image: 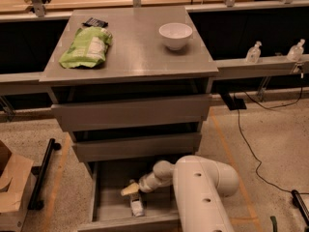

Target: Pick blue plastic bottle from bottom drawer and place on counter

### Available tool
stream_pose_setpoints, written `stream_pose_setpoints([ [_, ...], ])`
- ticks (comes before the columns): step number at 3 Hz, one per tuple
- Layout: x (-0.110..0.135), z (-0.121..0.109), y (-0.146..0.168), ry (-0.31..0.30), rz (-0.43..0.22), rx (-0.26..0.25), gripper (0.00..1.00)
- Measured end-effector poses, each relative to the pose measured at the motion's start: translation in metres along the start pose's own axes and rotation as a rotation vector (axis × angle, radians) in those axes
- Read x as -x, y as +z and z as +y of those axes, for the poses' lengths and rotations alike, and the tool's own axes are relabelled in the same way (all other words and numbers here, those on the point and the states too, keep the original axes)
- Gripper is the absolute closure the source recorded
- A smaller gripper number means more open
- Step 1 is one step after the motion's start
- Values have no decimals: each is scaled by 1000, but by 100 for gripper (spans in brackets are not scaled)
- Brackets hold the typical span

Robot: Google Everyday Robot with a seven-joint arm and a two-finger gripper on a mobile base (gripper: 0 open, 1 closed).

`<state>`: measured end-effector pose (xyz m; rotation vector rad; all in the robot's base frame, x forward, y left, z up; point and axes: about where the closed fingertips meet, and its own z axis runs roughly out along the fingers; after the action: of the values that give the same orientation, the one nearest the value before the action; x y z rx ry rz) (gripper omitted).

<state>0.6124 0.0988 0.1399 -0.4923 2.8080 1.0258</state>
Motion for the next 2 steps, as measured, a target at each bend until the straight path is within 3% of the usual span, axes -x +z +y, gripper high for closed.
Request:
stream_pose_setpoints([
  [1, 0, 0, 0, 2, 1, -1, 48],
  [2, -18, -19, 40, 84, 52, -27, 72],
])
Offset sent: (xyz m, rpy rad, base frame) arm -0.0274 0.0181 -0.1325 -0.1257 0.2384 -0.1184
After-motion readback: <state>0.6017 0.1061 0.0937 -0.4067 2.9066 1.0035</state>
